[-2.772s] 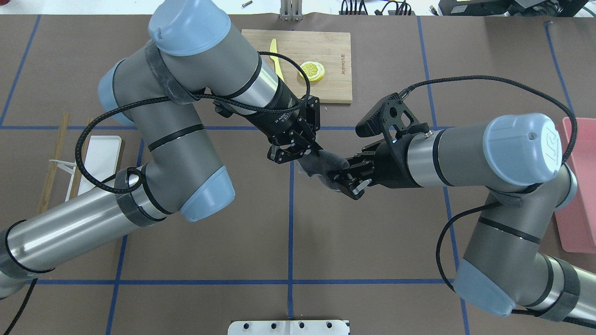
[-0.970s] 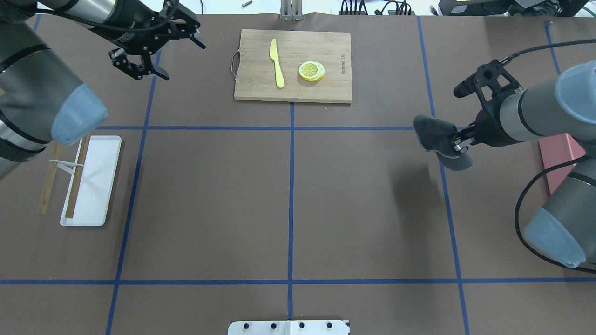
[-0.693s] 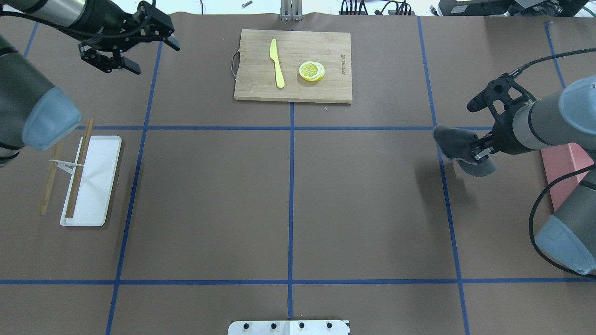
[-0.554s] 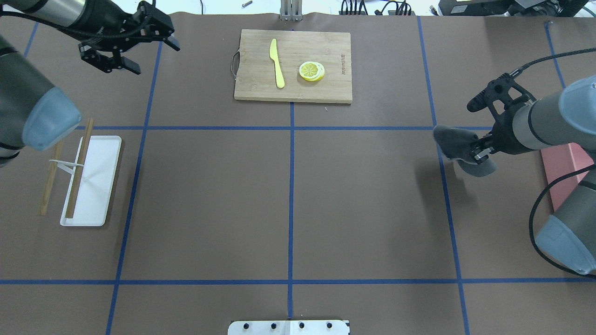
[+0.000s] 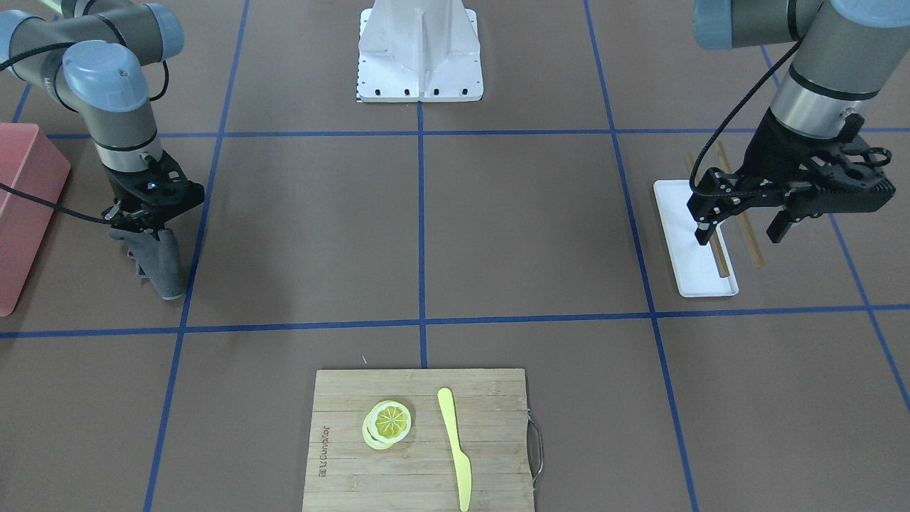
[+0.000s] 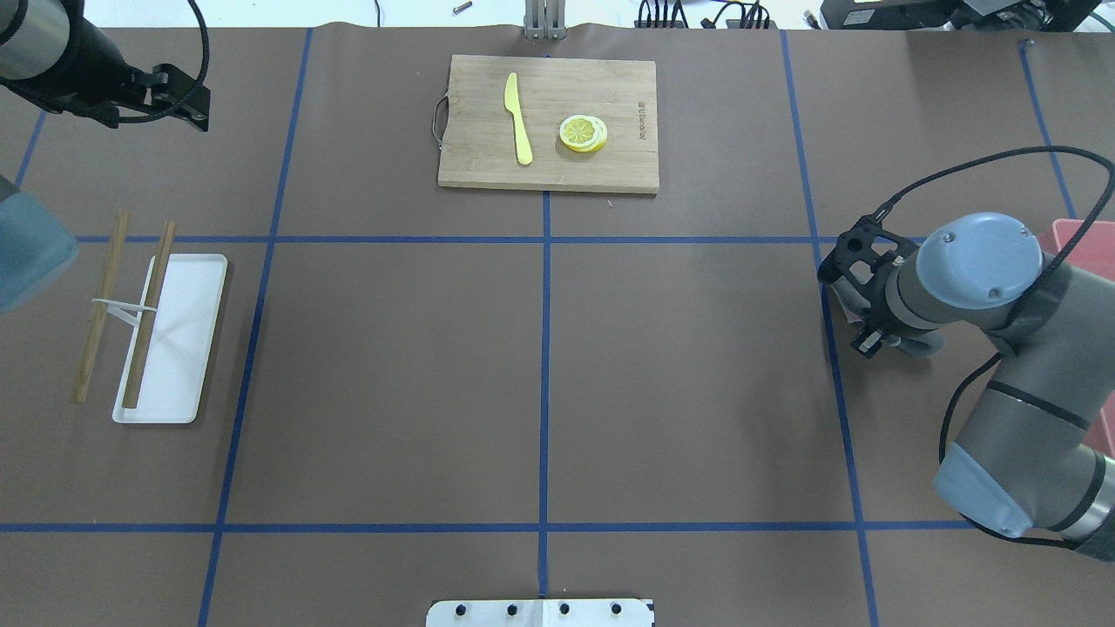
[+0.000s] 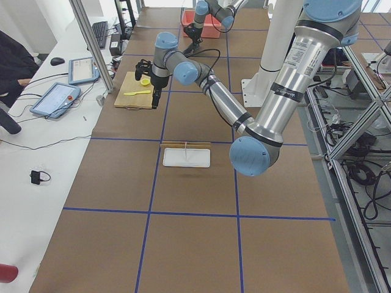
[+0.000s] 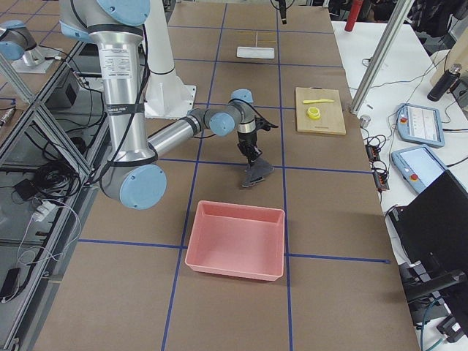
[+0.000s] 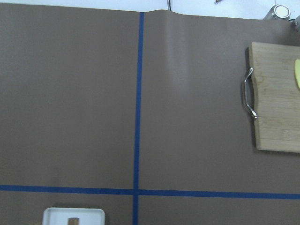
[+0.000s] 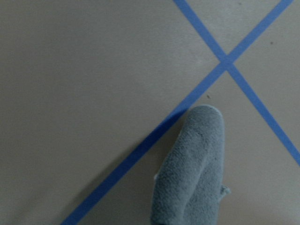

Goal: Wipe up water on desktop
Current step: 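Wipe the table surface with the cloth held in the right gripper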

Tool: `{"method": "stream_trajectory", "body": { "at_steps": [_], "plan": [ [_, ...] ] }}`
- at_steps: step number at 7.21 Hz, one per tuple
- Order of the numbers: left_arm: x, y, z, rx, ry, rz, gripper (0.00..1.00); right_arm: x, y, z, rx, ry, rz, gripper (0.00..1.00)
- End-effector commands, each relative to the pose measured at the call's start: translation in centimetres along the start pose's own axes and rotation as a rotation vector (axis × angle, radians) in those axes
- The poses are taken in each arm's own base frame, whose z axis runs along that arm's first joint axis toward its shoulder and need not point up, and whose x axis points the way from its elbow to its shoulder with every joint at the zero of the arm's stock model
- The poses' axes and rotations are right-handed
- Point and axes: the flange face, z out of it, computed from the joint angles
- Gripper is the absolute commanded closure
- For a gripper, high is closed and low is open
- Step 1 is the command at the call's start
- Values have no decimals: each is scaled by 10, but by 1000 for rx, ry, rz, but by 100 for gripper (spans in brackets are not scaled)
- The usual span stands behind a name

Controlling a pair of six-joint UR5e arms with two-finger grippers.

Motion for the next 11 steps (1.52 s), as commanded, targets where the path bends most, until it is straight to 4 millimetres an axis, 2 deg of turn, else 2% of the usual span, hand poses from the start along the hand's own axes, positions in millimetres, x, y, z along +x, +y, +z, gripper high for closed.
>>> {"method": "stream_trajectory", "body": {
  "at_steps": [1,3,5,6,7,8,10,11],
  "plan": [
    [-9,2,4,1,-34,47,2,-56,-11,3,-10,-98,-32,100],
    [-17,6,8,-10,-44,45,2,-117,-41,-24,17,-244,23,100],
    [-20,7,11,-13,-49,44,2,-158,-59,-50,14,-378,103,100],
    [-20,7,11,-13,-49,44,2,-181,-67,-75,16,-456,161,100],
    [-20,7,11,-14,-50,42,2,-200,-74,-79,6,-469,214,100],
    [-19,7,14,-18,-51,43,2,-173,-84,-68,13,-427,245,100],
    [-12,5,11,-13,-42,49,2,-80,-97,-38,17,-336,240,100],
    [-12,5,11,-14,-41,50,2,-33,-97,-19,-14,-333,246,100]
  ]
}}
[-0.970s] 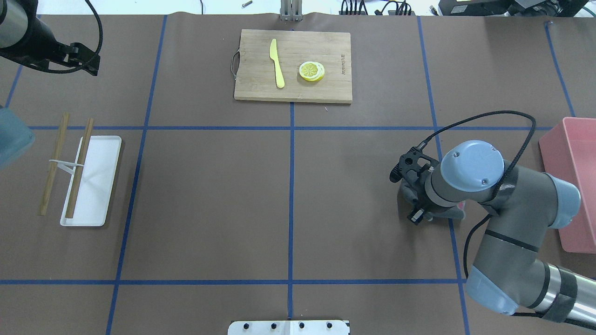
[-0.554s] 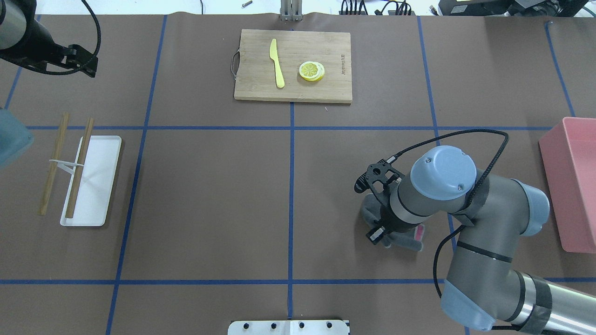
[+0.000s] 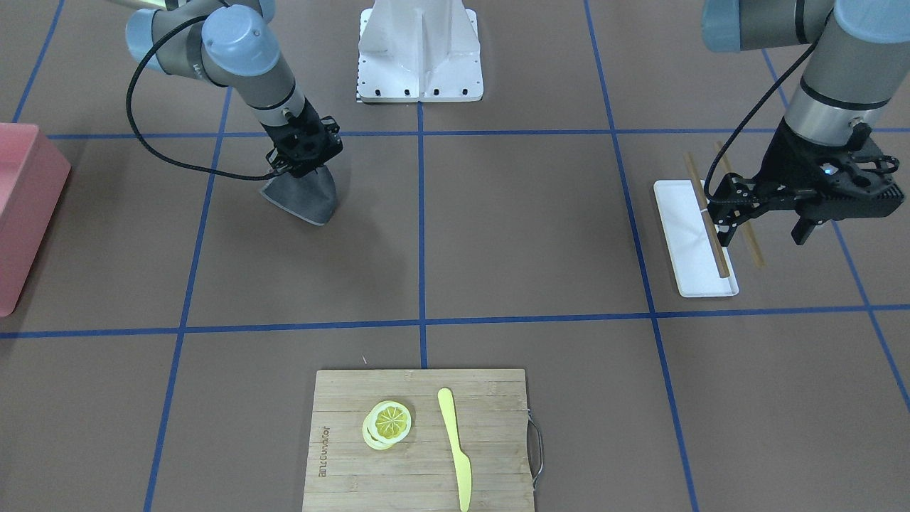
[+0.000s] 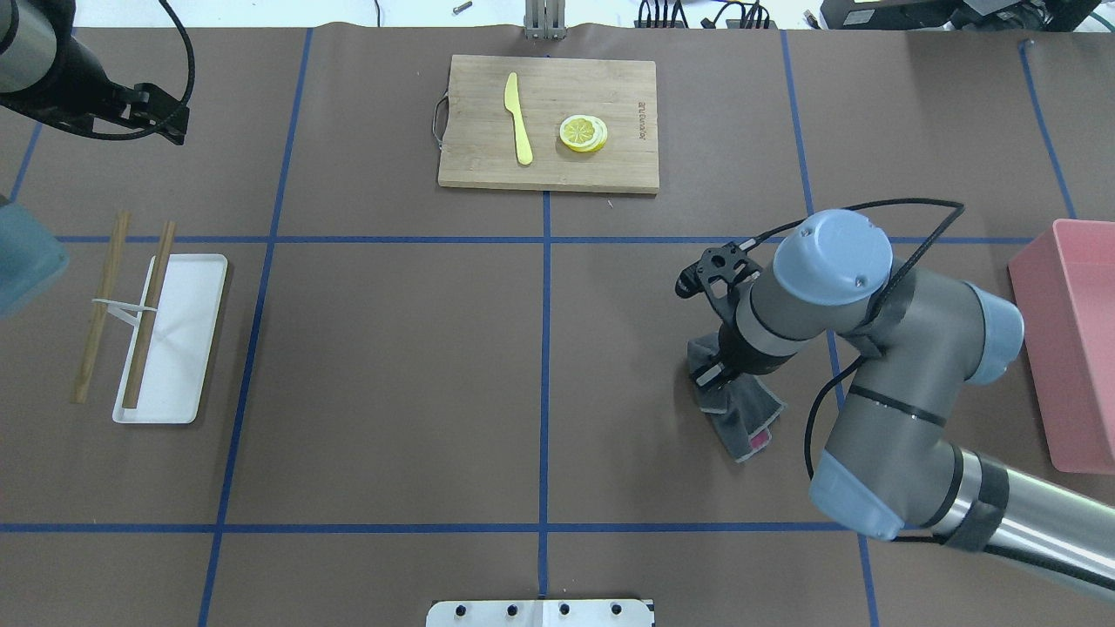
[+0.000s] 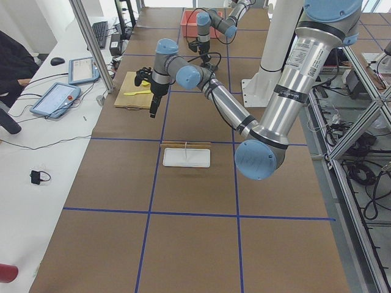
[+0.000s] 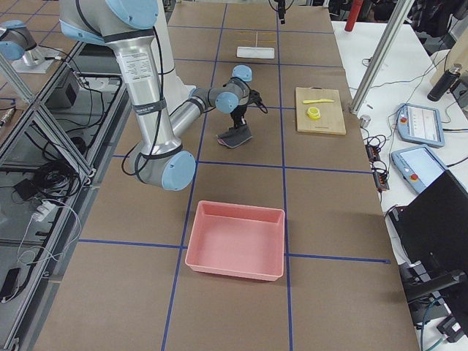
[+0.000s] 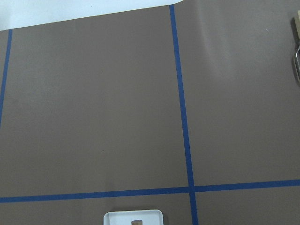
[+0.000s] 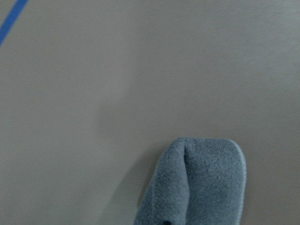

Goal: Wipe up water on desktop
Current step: 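Wipe the table surface with the cloth held in the right gripper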

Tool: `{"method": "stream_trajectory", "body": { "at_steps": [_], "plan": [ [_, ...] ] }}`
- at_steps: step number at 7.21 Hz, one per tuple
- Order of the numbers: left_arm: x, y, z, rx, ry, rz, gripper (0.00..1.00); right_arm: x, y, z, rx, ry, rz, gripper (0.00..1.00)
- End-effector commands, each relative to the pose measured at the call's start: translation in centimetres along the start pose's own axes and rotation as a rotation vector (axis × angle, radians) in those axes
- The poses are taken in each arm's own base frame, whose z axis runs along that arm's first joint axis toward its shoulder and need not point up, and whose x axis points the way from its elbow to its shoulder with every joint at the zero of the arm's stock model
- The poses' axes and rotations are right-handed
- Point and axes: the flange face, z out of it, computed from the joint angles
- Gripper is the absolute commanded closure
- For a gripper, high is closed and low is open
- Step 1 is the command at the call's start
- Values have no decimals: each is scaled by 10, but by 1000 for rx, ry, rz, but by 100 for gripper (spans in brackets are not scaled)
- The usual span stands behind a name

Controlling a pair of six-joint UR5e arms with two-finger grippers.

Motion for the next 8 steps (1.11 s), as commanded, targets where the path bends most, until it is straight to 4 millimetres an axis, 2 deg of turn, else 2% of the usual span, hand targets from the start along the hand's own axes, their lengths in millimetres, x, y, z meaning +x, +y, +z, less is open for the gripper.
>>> {"method": "stream_trajectory", "body": {
  "at_steps": [1,3,4,5,6,8],
  "plan": [
    [2,-1,-1,1,3,2,2,104,-24,0,-33,49,-12,100],
    [8,-4,-6,11,11,6,2,207,-32,-13,-59,57,-16,100],
    [8,-4,-6,12,12,6,2,235,-31,-20,-59,61,-24,100],
    [8,-4,-7,13,11,5,2,245,-30,-25,-60,45,-39,100],
    [6,-4,-6,12,9,3,2,242,-27,-25,-58,42,-31,100],
    [2,-2,-1,3,2,-2,2,201,-24,-22,-63,-32,-49,100]
  ]
}}
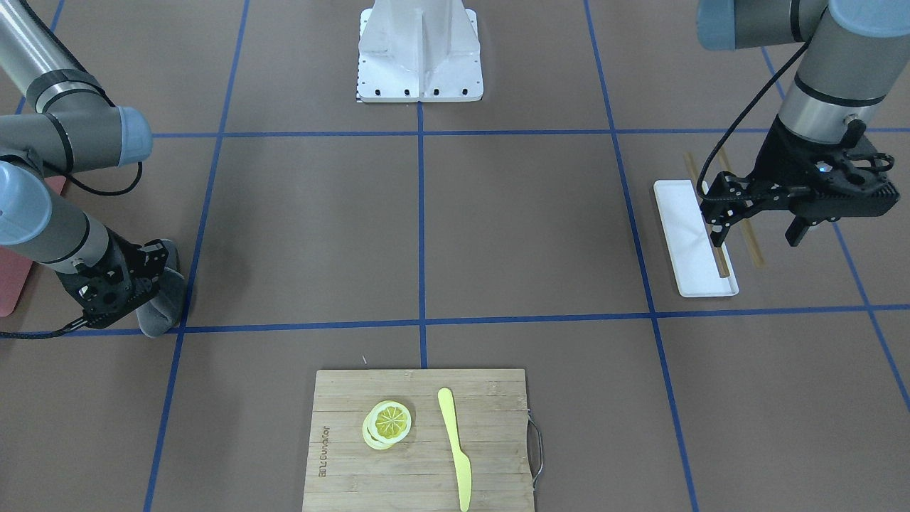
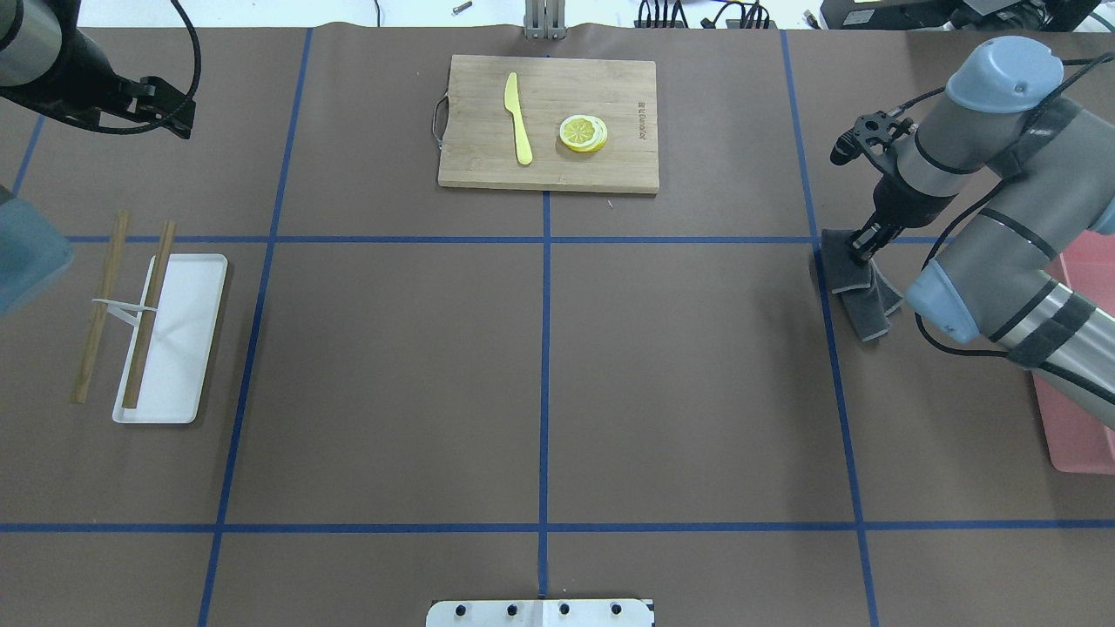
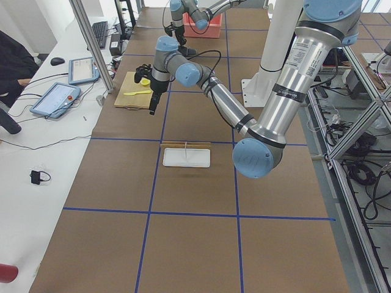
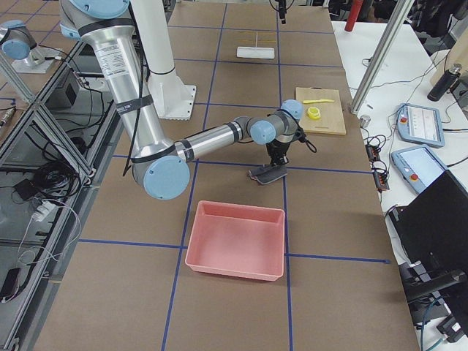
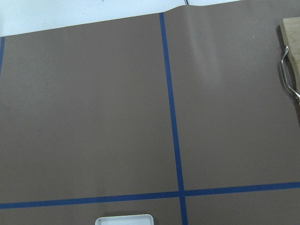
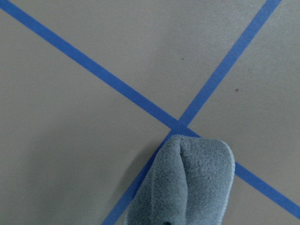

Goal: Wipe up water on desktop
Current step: 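Wipe the table surface with the cloth held in the right gripper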

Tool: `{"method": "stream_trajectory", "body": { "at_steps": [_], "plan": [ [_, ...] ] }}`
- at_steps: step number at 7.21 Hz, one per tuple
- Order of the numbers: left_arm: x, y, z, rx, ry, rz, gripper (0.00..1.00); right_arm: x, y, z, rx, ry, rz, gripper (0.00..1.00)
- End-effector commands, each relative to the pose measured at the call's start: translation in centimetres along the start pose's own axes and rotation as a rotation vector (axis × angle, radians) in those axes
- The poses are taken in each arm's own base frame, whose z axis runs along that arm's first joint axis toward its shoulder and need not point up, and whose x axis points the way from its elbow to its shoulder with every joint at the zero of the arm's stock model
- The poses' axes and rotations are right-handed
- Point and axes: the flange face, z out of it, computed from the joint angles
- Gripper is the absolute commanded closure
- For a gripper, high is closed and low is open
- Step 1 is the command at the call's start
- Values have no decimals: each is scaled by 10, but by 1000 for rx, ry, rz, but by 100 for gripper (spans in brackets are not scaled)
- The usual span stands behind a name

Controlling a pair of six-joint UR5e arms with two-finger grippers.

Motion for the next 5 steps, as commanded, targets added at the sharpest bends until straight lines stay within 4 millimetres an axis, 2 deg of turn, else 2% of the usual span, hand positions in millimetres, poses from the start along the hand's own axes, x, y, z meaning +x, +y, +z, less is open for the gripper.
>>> {"method": "stream_trajectory", "body": {
  "at_steps": [1,2,3,4,5],
  "plan": [
    [-5,1,10,-17,-13,-6,2,-52,15,-2,-5,-112,-44,100],
    [-7,1,11,-18,-15,-9,2,-81,46,3,-24,-141,-60,100],
    [-9,0,16,-27,-22,-13,2,-117,63,8,-50,-185,-57,100],
    [-10,-2,17,-12,-41,-10,2,-151,82,25,-93,-193,-51,100],
    [-12,-2,20,-11,-52,-12,2,-176,88,26,-96,-191,-44,100]
  ]
}}
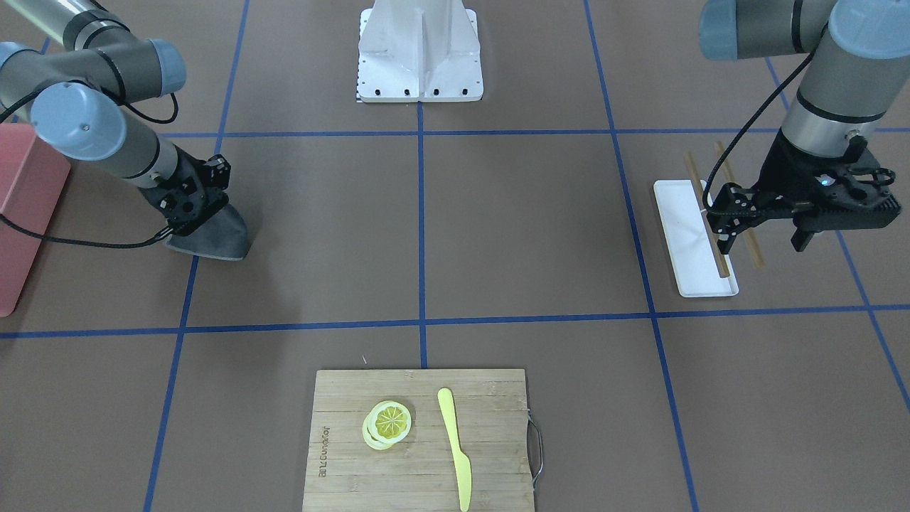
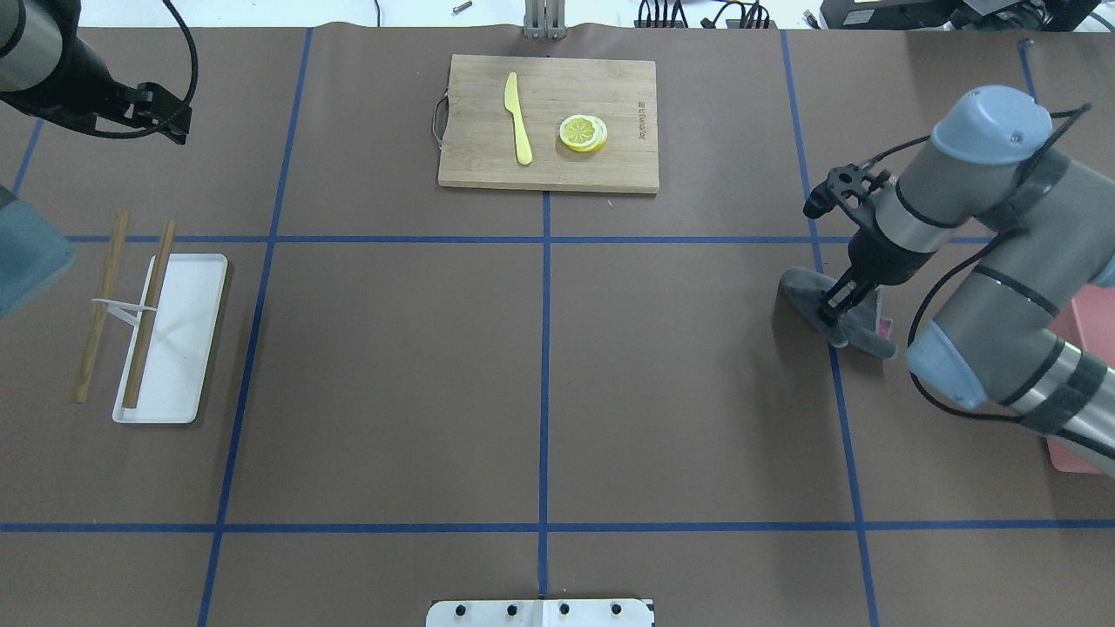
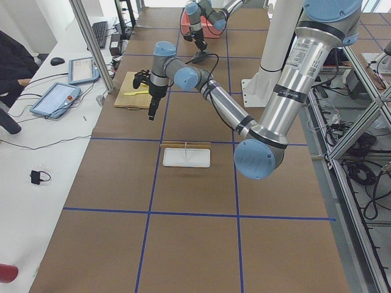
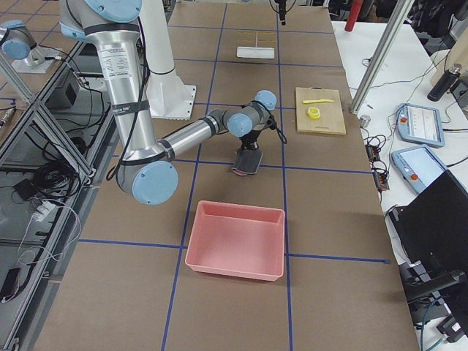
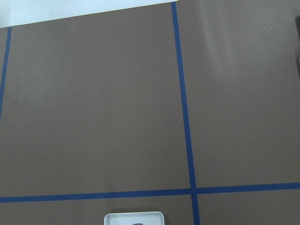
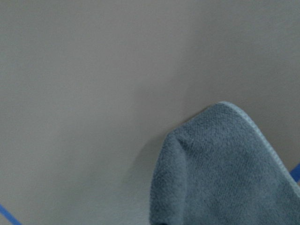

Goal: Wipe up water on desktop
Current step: 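Wipe the table surface with the cloth held in the right gripper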

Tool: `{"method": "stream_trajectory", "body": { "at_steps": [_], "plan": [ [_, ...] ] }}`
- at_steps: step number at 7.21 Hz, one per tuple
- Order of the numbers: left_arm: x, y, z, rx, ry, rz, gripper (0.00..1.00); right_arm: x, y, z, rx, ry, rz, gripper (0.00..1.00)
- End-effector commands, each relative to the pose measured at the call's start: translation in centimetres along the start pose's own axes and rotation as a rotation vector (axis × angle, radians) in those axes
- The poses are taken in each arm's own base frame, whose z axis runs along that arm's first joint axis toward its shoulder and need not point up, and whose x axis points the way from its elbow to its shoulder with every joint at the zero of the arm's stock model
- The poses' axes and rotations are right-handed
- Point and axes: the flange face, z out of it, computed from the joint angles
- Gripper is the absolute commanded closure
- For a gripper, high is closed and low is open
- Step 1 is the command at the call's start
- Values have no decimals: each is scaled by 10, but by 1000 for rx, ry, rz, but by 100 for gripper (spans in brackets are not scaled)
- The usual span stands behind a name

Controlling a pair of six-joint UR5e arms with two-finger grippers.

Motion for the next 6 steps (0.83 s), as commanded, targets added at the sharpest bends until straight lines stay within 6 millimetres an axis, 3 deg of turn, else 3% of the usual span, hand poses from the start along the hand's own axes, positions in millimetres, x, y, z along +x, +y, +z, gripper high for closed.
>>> {"method": "stream_trajectory", "body": {
  "at_steps": [1,2,3,4,5,6],
  "plan": [
    [-3,-1,4,6,-16,-1,2,-49,26,20,-31,-2,14,100],
    [-2,-2,3,6,-14,-1,2,-64,23,27,-28,11,23,100],
    [0,-2,3,6,-13,-1,2,-85,-7,28,5,30,7,100],
    [1,-4,4,6,-13,-1,2,-82,-65,19,44,53,37,100],
    [2,-6,6,4,-15,-2,2,-51,-84,16,52,77,77,100],
    [2,-7,8,-1,-17,-2,2,-17,-90,1,70,100,117,100]
  ]
}}
